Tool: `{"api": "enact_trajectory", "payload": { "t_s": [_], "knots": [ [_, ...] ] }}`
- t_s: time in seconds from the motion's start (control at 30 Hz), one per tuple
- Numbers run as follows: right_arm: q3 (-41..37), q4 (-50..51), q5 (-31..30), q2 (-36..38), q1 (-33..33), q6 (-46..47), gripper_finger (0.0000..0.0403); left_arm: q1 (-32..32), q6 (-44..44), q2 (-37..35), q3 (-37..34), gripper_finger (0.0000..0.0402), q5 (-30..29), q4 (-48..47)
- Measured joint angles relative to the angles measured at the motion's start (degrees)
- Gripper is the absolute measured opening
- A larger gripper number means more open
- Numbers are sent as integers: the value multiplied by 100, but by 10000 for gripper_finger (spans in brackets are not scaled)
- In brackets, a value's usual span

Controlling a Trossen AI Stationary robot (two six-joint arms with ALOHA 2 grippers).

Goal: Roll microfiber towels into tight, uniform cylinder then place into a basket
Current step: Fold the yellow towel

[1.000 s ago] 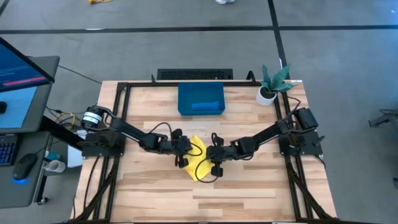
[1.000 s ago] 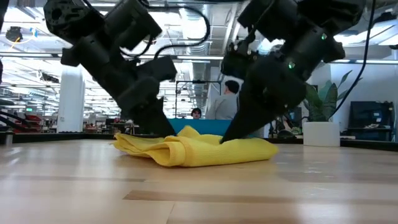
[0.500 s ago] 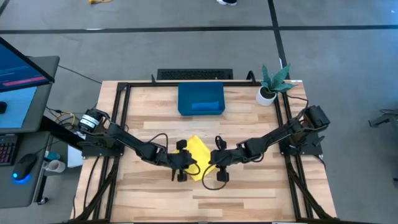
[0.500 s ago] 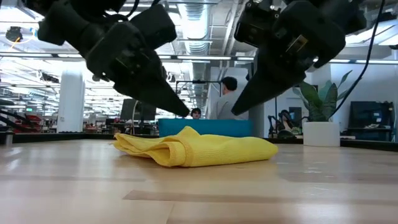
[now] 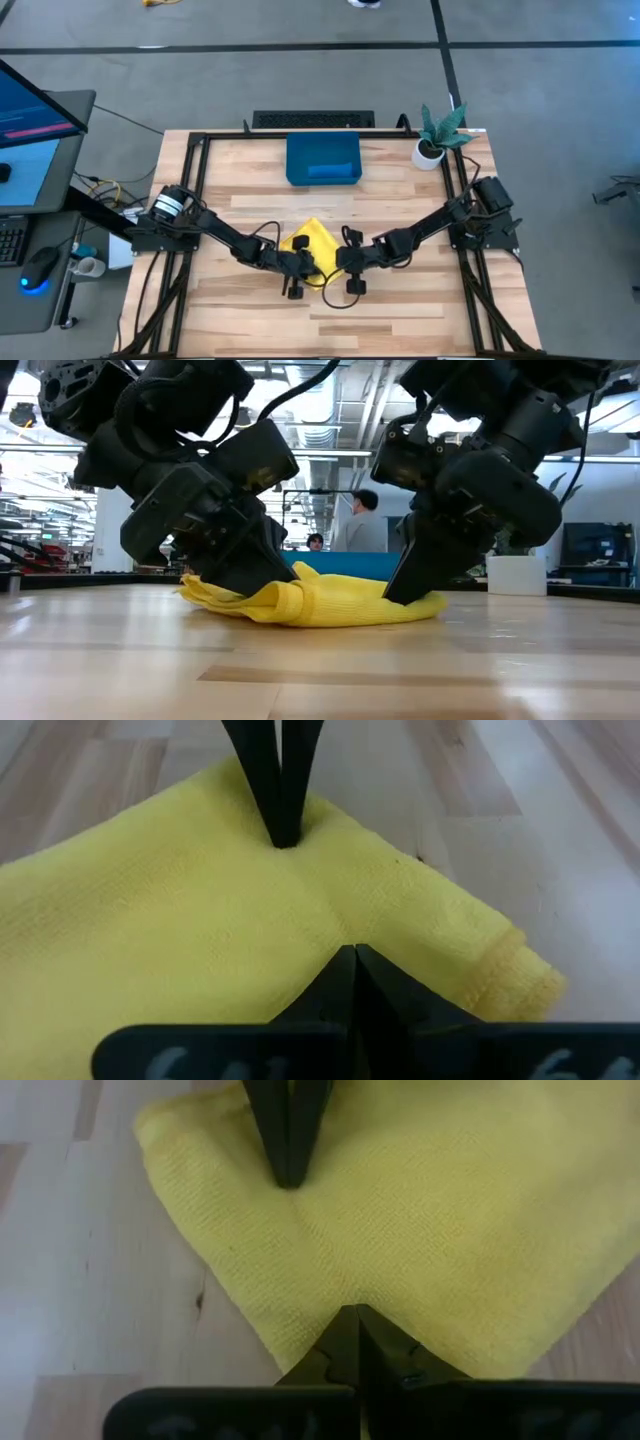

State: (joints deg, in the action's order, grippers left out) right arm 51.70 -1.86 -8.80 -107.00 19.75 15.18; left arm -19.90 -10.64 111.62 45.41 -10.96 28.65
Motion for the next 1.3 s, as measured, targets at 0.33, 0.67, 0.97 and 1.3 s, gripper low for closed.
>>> {"api": "enact_trajectory", "payload": {
  "t_s": [0.33, 0.67, 0.97, 1.3],
  "knots": [
    [37, -132, -14, 35, 4, 138, 21, 66, 194, -353, -7, 0, -630, -983],
    [84, -324, -200, 105, 11, 138, 17, -330, 102, -1187, -24, 0, -1072, -1460],
    [83, 7, -370, 136, 6, 219, 16, -421, 167, -601, -18, 0, -891, -889],
    [92, 504, -275, 87, -34, 633, 20, -177, 51, -218, 7, 0, -297, -761]
  ]
}}
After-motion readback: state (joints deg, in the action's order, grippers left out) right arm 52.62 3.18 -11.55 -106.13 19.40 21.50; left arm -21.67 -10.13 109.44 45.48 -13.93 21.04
